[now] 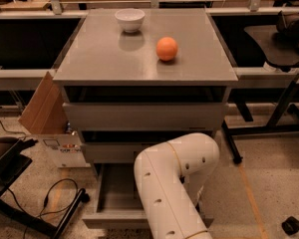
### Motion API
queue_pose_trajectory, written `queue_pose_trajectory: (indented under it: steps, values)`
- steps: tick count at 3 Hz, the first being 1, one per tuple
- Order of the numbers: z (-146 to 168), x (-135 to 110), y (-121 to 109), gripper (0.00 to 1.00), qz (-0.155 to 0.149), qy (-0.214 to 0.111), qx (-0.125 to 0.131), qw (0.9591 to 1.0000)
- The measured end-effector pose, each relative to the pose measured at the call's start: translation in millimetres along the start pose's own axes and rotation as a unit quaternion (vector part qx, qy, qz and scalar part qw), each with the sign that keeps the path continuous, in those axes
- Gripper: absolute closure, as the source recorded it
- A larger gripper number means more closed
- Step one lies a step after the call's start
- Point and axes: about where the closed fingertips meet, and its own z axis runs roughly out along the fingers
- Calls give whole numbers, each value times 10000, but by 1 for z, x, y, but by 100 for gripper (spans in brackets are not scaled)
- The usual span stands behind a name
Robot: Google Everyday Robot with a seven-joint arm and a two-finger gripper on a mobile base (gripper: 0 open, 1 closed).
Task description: Open bottom drawer
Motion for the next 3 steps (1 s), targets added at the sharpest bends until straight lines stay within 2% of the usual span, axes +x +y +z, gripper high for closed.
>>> queue_pose_trajectory:
  steps: [1,2,3]
  values:
    - [-10,20,48,100,457,-158,-301,9984]
    - [-9,19,44,100,457,-158,-301,9984]
    - [-16,26,57,100,492,-161,-407,9978]
